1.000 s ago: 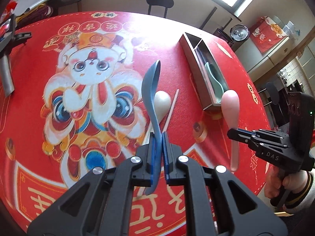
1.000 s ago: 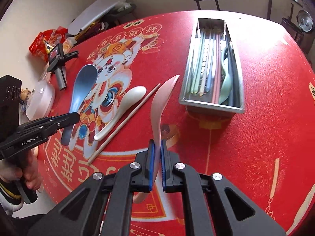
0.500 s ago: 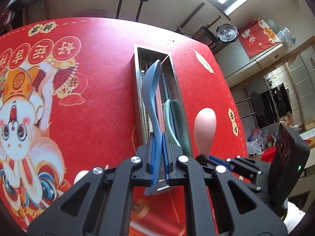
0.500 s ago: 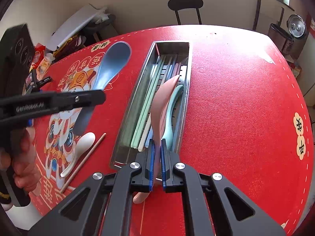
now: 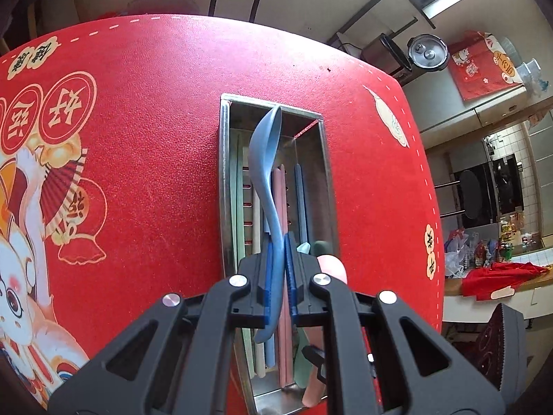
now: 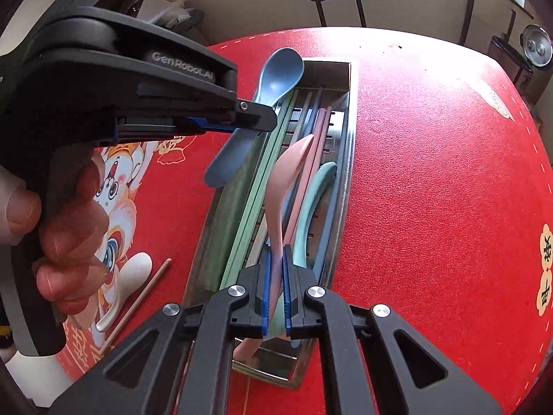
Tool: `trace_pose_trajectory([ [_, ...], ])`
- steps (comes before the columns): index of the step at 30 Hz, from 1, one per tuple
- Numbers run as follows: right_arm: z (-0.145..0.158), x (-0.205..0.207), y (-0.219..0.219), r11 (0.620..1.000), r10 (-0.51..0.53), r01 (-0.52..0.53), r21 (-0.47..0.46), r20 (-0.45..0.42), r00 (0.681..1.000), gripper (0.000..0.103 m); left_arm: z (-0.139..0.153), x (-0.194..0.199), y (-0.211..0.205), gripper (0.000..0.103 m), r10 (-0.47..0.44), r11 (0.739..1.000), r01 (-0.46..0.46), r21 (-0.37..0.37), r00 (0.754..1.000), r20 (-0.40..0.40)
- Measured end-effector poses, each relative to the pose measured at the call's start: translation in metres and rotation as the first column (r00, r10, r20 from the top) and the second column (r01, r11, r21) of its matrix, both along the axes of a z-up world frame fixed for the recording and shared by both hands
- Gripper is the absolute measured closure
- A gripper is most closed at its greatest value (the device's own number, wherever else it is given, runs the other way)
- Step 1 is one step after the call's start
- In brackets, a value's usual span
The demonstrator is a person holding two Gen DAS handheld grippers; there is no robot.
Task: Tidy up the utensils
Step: 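Carry the blue and pink spoons over the steel tray and lower them inside, then open both tools to release the spoons into the steel tray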
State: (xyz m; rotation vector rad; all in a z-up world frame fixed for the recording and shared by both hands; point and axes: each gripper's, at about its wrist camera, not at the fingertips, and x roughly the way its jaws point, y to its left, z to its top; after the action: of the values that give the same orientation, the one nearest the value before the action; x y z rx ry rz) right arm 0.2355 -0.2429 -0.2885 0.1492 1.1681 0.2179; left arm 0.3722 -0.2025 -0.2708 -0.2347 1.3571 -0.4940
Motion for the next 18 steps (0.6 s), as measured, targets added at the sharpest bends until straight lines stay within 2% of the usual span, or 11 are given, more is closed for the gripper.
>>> trace_pose_trajectory([
  [2, -0.002, 0.0, 0.001, 1.0, -0.001, 0.001, -0.001, -0.009, 1.0, 0.097, -0.004, 0.004, -0.003, 0.09, 0.005, 1.0, -0.005, 0.001, 1.0, -0.008],
  [4, -0.004, 0.001, 0.0, 1.0, -0.007, 0.007, 0.0, -0.015, 1.0, 0.096, -0.005, 0.006, -0.004, 0.083, 0.009, 1.0, -0.009, -0.014, 1.0, -0.008],
  [7, 0.002, -0.001, -0.003, 1.0, -0.024, 0.024, 0.02, -0.002, 1.0, 0.096, 0.003, 0.005, -0.001, 0.081, -0.005, 1.0, 0.006, -0.019, 1.0, 0.021],
  [11, 0.012, -0.007, -0.01, 0.999, -0.043, 0.043, 0.022, 0.02, 0.999, 0.093, 0.023, -0.001, 0.013, 0.072, -0.011, 0.999, 0.013, -0.031, 0.997, 0.071],
  [14, 0.021, -0.018, -0.013, 0.997, -0.07, 0.069, 0.037, 0.037, 0.997, 0.081, 0.042, -0.012, 0.034, 0.06, -0.011, 0.999, 0.015, -0.031, 0.991, 0.132],
  [16, 0.027, -0.028, -0.013, 0.995, -0.085, 0.083, 0.047, 0.054, 0.995, 0.073, 0.055, -0.021, 0.048, 0.057, -0.022, 1.0, 0.024, -0.01, 0.984, 0.177],
  [18, 0.032, -0.037, -0.012, 0.994, -0.1, 0.096, 0.055, 0.065, 0.993, 0.06, 0.067, -0.033, 0.063, 0.04, -0.027, 1.0, 0.025, 0.01, 0.976, 0.218],
])
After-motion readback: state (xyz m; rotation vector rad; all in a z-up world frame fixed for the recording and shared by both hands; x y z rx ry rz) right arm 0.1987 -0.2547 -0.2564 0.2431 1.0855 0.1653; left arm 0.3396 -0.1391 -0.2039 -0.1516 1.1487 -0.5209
